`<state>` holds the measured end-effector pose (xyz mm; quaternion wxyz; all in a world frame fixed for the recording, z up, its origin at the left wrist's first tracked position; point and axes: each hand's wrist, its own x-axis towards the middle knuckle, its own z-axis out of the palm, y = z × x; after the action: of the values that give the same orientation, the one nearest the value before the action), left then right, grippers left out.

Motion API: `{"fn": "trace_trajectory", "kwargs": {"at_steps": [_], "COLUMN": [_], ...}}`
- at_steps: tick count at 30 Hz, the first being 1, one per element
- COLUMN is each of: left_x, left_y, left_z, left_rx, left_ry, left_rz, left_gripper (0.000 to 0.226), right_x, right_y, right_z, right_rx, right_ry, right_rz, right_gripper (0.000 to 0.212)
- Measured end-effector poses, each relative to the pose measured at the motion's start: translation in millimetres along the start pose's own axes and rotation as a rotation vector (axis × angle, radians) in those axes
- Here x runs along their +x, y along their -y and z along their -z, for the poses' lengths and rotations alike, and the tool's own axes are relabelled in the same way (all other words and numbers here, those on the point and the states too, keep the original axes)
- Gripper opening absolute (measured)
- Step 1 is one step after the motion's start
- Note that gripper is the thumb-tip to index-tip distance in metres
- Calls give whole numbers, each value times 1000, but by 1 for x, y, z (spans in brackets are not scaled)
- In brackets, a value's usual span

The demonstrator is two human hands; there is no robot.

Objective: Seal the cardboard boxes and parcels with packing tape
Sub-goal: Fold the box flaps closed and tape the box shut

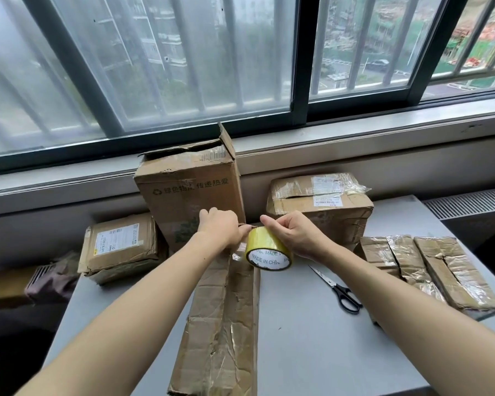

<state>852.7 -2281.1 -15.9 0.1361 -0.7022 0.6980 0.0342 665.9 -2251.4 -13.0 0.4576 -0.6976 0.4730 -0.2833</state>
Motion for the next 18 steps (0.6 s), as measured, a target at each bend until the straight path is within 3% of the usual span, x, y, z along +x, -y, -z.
{"fn": "trace_trajectory", "kwargs": {"at_steps": [4,9,14,18], "left_x": [1,1,-6,-9], "left_y": [7,18,7,1], "left_z": [1,-1,-7,-11], "left_rx": [-387,-575,-453,-275], "left_ry": [54,59,-4,-58], "left_rz": [82,71,16,-23], "left_gripper": [44,48,40,48], "right_x": [-2,-3,-8,-12], "right_y": [1,3,0,-1], "right_z": [3,6,6,7], "right_rx": [34,103,96,128], "right_ry": [-38,-67,-45,-55], "right_rz": [1,-13,-31,-39], "right_gripper": [61,61,58,58]}}
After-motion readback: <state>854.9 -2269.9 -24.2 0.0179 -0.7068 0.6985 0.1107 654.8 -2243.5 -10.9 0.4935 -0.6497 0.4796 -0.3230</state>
